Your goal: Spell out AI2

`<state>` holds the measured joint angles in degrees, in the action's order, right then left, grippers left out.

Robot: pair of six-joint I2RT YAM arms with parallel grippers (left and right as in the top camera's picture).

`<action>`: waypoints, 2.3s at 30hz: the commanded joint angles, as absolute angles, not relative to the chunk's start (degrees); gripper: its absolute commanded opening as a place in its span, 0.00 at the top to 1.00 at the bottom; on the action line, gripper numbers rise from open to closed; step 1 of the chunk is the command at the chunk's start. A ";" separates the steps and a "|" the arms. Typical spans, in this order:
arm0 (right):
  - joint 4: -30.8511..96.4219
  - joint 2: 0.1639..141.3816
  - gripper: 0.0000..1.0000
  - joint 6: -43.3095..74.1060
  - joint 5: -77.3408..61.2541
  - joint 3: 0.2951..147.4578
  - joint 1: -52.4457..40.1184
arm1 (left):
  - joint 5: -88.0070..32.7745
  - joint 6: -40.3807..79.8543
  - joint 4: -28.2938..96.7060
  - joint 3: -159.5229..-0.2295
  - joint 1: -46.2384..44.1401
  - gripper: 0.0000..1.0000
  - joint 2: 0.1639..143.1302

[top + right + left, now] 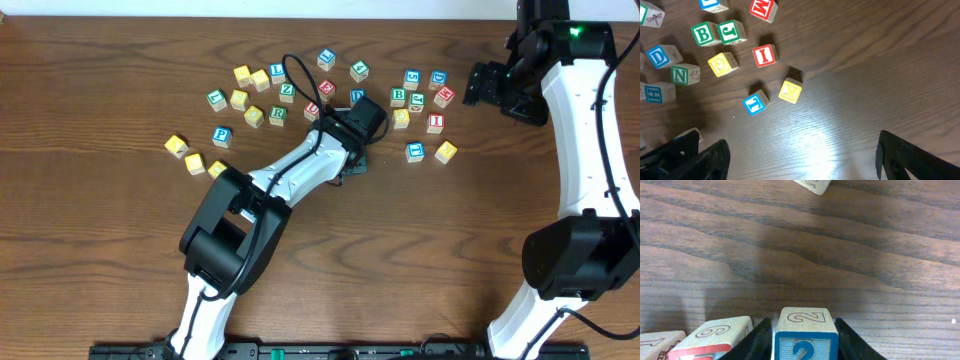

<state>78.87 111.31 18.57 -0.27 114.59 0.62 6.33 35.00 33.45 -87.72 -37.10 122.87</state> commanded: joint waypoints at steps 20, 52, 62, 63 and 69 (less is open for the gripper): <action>78.26 111.66 0.09 17.91 0.01 114.61 0.27 | 2.59 30.24 35.38 -87.88 -37.04 0.56 112.03; 49.04 111.68 0.99 20.01 -9.61 89.32 -18.90 | -8.62 23.83 43.64 -68.84 -12.08 0.92 96.23; 37.91 111.90 0.99 23.79 -9.63 81.71 -20.47 | -12.23 20.29 36.86 -67.05 -12.19 0.93 103.81; 37.41 111.98 0.99 23.92 -9.65 81.36 -20.47 | -12.78 19.46 35.86 -67.05 -12.21 0.93 104.25; 35.29 114.78 0.99 24.40 -12.08 80.95 -20.47 | -17.98 16.49 31.59 -67.02 -12.23 0.93 106.48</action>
